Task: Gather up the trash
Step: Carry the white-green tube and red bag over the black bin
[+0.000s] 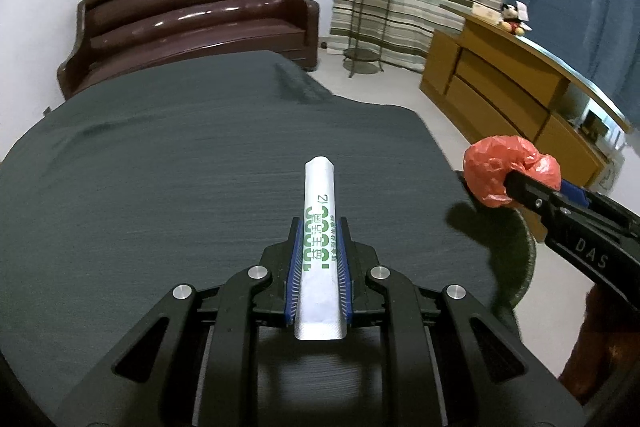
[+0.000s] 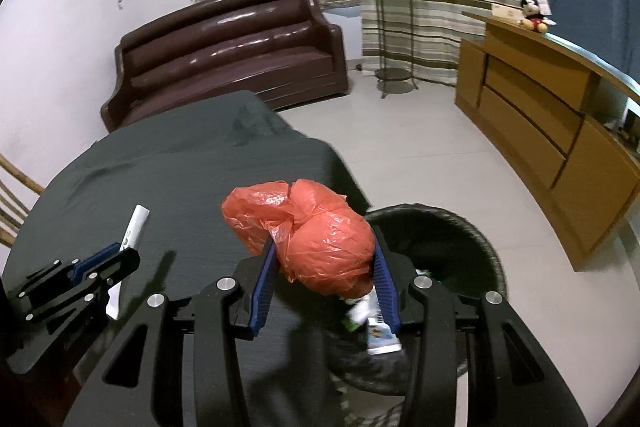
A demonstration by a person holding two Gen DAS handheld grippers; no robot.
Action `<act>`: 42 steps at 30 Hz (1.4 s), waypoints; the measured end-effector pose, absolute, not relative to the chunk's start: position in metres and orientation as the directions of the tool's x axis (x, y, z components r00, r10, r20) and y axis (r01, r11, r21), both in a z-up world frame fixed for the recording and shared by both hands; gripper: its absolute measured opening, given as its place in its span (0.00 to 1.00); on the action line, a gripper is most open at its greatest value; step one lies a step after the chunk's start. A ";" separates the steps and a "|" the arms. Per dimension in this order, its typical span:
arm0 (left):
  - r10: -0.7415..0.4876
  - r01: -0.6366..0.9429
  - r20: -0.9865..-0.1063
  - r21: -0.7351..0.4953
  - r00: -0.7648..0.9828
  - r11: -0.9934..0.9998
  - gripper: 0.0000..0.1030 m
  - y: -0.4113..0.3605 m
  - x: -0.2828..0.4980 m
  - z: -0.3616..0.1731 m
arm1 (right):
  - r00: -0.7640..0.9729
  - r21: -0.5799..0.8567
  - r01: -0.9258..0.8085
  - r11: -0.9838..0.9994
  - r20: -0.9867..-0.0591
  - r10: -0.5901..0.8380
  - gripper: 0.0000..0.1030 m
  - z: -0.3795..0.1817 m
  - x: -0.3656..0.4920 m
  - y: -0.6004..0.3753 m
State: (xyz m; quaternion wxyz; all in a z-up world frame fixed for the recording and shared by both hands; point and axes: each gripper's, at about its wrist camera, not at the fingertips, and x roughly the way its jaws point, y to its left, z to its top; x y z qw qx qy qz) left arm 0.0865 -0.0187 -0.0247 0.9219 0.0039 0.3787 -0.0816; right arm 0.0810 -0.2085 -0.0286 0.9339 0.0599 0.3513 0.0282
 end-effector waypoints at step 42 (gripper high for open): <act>-0.245 0.345 -0.708 -0.003 0.662 0.939 0.16 -0.153 0.111 -0.041 | 0.732 0.151 0.187 0.971 -0.680 -0.035 0.43 -0.053 0.084 -0.298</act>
